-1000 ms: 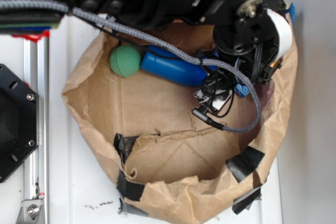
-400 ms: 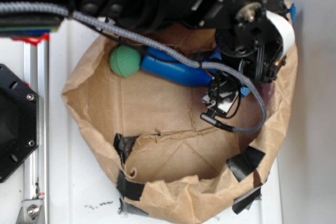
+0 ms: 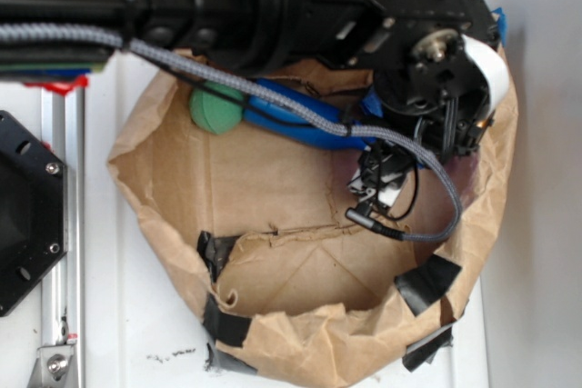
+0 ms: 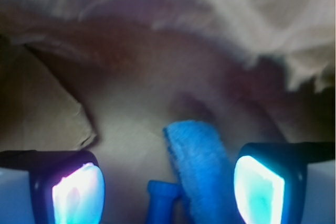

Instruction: Grab the blue sponge.

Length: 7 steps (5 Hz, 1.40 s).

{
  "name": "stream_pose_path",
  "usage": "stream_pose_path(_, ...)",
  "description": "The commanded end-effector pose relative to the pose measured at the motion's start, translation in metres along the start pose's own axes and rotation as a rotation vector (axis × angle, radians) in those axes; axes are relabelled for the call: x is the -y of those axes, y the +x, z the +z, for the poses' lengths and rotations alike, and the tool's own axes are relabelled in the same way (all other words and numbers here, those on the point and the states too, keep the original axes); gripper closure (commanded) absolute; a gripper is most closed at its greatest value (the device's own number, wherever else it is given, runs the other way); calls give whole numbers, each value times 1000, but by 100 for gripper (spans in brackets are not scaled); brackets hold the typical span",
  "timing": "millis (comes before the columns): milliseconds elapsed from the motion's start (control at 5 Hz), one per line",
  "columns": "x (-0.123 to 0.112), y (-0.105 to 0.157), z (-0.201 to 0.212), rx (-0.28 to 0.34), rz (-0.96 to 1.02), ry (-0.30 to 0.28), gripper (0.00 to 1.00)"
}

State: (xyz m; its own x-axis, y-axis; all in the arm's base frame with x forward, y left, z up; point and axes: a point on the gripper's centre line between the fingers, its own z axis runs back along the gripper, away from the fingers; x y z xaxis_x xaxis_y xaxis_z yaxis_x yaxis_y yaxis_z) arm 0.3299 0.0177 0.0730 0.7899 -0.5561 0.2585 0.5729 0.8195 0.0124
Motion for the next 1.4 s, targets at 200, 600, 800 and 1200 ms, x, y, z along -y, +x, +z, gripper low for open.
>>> stream_pose_path(200, -4, 8, 6, 25, 72, 98, 0)
stream_pose_path(600, -33, -1, -7, 7, 113, 94, 0)
stream_pose_path(800, -32, 0, -9, 3, 124, 94, 0)
stream_pose_path(1200, -25, -2, -16, -23, 142, 108, 0)
